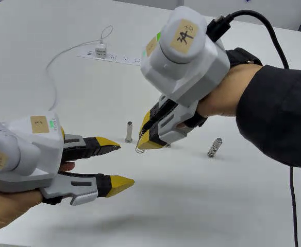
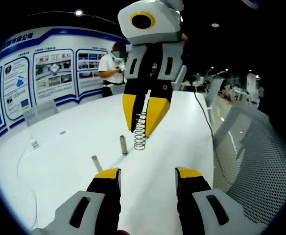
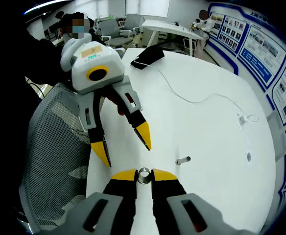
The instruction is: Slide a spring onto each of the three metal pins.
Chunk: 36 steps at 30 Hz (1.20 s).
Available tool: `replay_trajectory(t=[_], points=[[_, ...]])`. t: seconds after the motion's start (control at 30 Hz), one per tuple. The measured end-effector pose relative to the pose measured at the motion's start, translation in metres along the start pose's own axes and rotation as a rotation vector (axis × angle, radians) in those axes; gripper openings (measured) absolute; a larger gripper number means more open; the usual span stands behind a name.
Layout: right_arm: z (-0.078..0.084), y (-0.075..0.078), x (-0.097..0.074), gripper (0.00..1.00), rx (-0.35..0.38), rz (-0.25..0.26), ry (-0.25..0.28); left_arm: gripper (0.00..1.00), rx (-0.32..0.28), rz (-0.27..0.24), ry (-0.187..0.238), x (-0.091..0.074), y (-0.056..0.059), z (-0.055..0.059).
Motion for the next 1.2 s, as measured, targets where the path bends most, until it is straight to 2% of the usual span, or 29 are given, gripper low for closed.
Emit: replay_trajectory(t=[0.13, 0.3, 0.47, 0.6, 0.73, 0.8, 0.97, 1.2], points=[[0.001, 0.014, 0.0, 0.12, 0.004, 0.016, -0.008, 0.49, -0.02, -0.028, 0.008, -0.011, -0.003, 0.001], [0.004, 0.034, 0.002, 0.12, 0.024, 0.036, -0.018, 0.53, -0.036, -0.043, 0.019, -0.023, 0.002, 0.0], [0.006, 0.058, 0.008, 0.12, 0.046, 0.056, -0.025, 0.54, -0.047, -0.055, 0.031, -0.027, 0.006, 0.001], [0.005, 0.067, 0.014, 0.12, 0.065, 0.06, -0.027, 0.55, -0.057, -0.06, 0.039, -0.027, 0.009, 0.0], [0.01, 0.08, 0.026, 0.12, 0.075, 0.061, -0.048, 0.55, -0.064, -0.061, 0.052, -0.029, 0.014, -0.002], [0.011, 0.076, 0.028, 0.12, 0.09, 0.056, -0.048, 0.56, -0.066, -0.063, 0.054, -0.029, 0.015, -0.003], [0.014, 0.08, 0.041, 0.12, 0.098, 0.039, -0.062, 0.56, -0.078, -0.072, 0.059, -0.031, 0.014, -0.003], [0.015, 0.08, 0.049, 0.12, 0.105, 0.021, -0.067, 0.56, -0.087, -0.075, 0.055, -0.031, 0.015, 0.0]])
Point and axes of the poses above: the centre of the closed fingertips' face, and the gripper's own axes: x roughly forward along the fingers, y roughly to its right, z roughly out of its underside, the point moved 4 cm from there along -x, roughly backward along the fingers, and after that the axes turned 10 degrees about -x, right-handed, at the moved point
